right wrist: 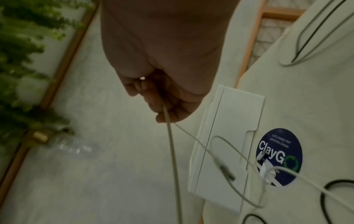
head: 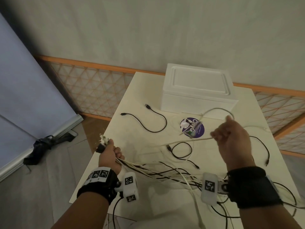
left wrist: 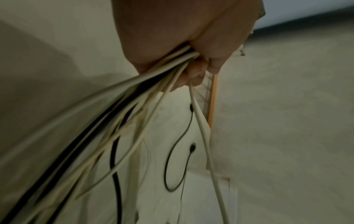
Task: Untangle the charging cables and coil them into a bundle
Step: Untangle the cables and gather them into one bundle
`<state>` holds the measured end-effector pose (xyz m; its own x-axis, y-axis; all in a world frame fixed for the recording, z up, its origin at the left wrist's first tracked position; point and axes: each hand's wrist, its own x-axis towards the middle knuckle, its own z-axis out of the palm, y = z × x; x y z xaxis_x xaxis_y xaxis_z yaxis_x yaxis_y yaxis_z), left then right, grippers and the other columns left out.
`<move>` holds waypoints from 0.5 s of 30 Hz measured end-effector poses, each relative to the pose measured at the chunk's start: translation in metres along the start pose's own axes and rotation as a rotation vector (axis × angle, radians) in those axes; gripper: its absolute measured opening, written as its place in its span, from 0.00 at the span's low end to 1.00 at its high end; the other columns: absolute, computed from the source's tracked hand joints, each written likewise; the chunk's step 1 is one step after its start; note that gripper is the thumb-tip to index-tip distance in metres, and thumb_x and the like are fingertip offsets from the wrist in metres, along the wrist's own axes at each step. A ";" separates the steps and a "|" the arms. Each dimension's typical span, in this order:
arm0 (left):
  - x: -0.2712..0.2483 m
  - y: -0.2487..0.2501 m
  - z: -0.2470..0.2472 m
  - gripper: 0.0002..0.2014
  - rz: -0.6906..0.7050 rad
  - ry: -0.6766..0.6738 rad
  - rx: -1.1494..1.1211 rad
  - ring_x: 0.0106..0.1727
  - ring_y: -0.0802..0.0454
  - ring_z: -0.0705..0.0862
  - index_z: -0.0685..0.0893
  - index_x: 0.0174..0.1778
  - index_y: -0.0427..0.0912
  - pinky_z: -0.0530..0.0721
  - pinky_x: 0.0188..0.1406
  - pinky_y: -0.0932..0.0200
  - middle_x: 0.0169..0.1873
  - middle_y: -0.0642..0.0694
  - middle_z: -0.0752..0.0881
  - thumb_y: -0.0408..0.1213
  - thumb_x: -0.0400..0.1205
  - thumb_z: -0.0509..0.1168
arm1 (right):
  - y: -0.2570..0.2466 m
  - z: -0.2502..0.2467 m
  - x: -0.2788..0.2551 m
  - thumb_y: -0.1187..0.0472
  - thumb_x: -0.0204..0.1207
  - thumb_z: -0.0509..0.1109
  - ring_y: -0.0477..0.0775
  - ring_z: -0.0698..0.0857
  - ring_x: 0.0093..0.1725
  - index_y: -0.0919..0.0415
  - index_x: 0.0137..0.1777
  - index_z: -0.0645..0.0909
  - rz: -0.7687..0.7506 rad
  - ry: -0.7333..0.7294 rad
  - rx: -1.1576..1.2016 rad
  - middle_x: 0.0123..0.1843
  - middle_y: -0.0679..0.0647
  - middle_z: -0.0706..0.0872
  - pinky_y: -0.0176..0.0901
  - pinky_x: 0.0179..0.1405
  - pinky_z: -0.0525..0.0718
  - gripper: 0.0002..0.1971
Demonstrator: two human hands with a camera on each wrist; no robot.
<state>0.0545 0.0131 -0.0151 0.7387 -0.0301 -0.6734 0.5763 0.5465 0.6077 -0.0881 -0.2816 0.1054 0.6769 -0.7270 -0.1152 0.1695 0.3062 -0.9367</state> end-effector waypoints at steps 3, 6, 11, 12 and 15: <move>0.009 0.007 -0.018 0.22 -0.006 0.071 -0.005 0.10 0.59 0.61 0.61 0.29 0.48 0.62 0.14 0.73 0.11 0.55 0.65 0.52 0.87 0.55 | -0.014 -0.022 0.006 0.53 0.84 0.57 0.49 0.65 0.24 0.53 0.26 0.65 0.019 0.072 0.120 0.23 0.49 0.63 0.45 0.36 0.73 0.22; 0.012 0.009 -0.026 0.21 0.020 0.098 0.008 0.11 0.58 0.64 0.63 0.29 0.48 0.66 0.16 0.71 0.12 0.54 0.68 0.52 0.87 0.56 | -0.013 -0.033 0.010 0.52 0.86 0.55 0.52 0.65 0.25 0.56 0.29 0.66 0.039 0.047 -0.158 0.25 0.53 0.62 0.46 0.35 0.76 0.21; 0.004 0.006 -0.011 0.10 0.035 -0.033 -0.029 0.22 0.55 0.83 0.78 0.40 0.46 0.86 0.25 0.60 0.22 0.49 0.84 0.46 0.84 0.64 | 0.011 -0.017 0.003 0.56 0.86 0.56 0.48 0.62 0.22 0.59 0.40 0.82 0.062 -0.190 -0.542 0.21 0.48 0.65 0.42 0.26 0.63 0.17; -0.001 0.005 -0.004 0.10 0.031 -0.079 -0.007 0.21 0.55 0.82 0.79 0.40 0.45 0.86 0.25 0.60 0.23 0.49 0.84 0.45 0.84 0.64 | 0.015 -0.011 -0.001 0.57 0.85 0.57 0.48 0.61 0.23 0.58 0.44 0.84 0.075 -0.272 -0.603 0.22 0.47 0.64 0.40 0.25 0.61 0.16; -0.022 0.000 0.021 0.08 0.011 -0.222 0.146 0.16 0.58 0.72 0.78 0.43 0.44 0.79 0.20 0.64 0.30 0.45 0.89 0.44 0.82 0.65 | 0.023 0.007 -0.017 0.52 0.84 0.59 0.45 0.62 0.24 0.52 0.54 0.85 0.039 -0.542 -0.751 0.24 0.46 0.63 0.36 0.22 0.61 0.13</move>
<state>0.0450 -0.0038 0.0086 0.7946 -0.2165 -0.5672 0.6001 0.4221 0.6796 -0.0908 -0.2575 0.0885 0.9468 -0.2801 -0.1585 -0.2413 -0.2918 -0.9256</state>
